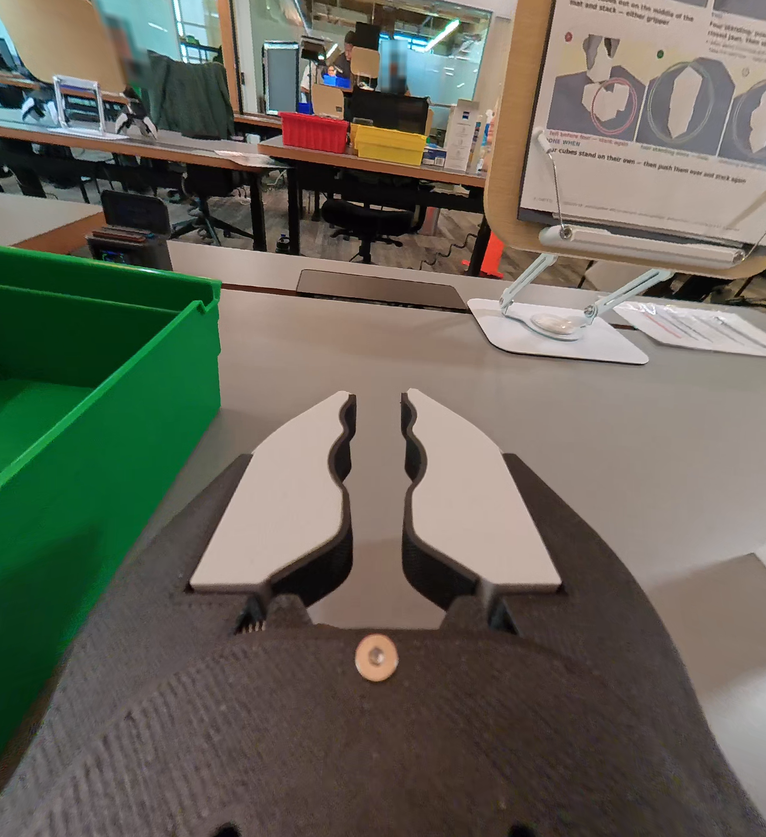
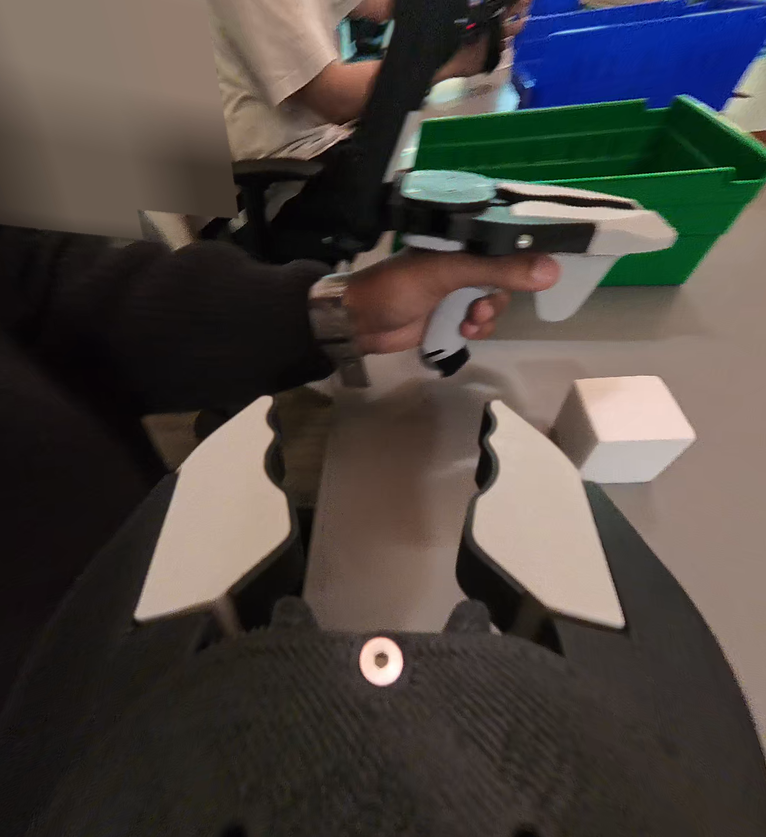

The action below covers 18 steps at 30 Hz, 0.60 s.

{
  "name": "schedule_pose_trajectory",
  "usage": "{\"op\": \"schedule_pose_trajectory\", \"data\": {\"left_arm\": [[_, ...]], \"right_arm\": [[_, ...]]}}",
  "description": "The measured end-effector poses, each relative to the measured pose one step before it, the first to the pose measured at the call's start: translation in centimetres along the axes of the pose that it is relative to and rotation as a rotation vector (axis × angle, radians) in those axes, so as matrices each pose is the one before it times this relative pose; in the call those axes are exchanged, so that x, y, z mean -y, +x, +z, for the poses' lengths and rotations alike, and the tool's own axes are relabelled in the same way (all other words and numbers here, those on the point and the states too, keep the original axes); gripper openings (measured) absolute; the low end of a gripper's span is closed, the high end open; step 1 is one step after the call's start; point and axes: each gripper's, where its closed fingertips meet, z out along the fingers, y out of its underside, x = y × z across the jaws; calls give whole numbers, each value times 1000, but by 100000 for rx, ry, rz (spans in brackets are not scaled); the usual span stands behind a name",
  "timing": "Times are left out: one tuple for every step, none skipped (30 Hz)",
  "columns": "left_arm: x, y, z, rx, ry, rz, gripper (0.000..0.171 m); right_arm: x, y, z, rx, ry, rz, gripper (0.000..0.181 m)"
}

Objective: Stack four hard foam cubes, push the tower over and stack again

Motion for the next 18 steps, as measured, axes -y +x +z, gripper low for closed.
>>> {"op": "schedule_pose_trajectory", "data": {"left_arm": [[-20,-30,44,-131,-80,-832,19],[-10,-44,34,97,-51,163,19],[7,-57,4,346,89,605,19],[49,-37,-23,227,209,547,19],[65,3,-41,53,268,253,19],[58,19,-41,-39,282,33,19],[36,29,-29,-139,165,-1,19],[-9,30,1,-144,-53,111,19],[-35,24,14,-50,-101,225,19],[-31,9,22,-5,-84,191,19],[-40,46,38,-146,-168,10,19],[-39,60,27,-274,-162,-58,19],[-33,50,15,-143,-87,32,19],[-11,38,5,-64,-59,126,19],[4,1,8,70,41,135,19],[48,-59,-13,248,217,64,19],[61,-106,-17,401,291,-95,19],[86,-164,-35,611,471,-294,19]], "right_arm": [[32,1432,833,-4856,1466,1612,85],[-151,1640,803,-5725,-267,956,86],[-270,1744,755,-5954,-1391,237,88],[-416,1922,733,-7171,-2159,-345,89],[-498,1837,720,-7033,-2730,-580,91],[-556,1393,756,-4784,-2886,-728,92],[-593,943,777,-2533,-3382,-197,93],[-484,600,759,-861,-3194,477,95],[-356,510,691,-721,-2474,797,100],[-263,248,624,638,-2052,971,100],[-277,-64,504,2284,-2925,1174,99],[-74,19,384,1262,-1725,1137,102],[50,-208,185,2203,-611,-21,95],[151,-281,-51,1898,388,-485,76],[238,-205,-241,604,1519,-176,55],[341,-374,-307,1060,2229,52,55],[216,-414,-363,1059,1297,-200,55],[124,-260,-396,-168,599,-676,55]]}}
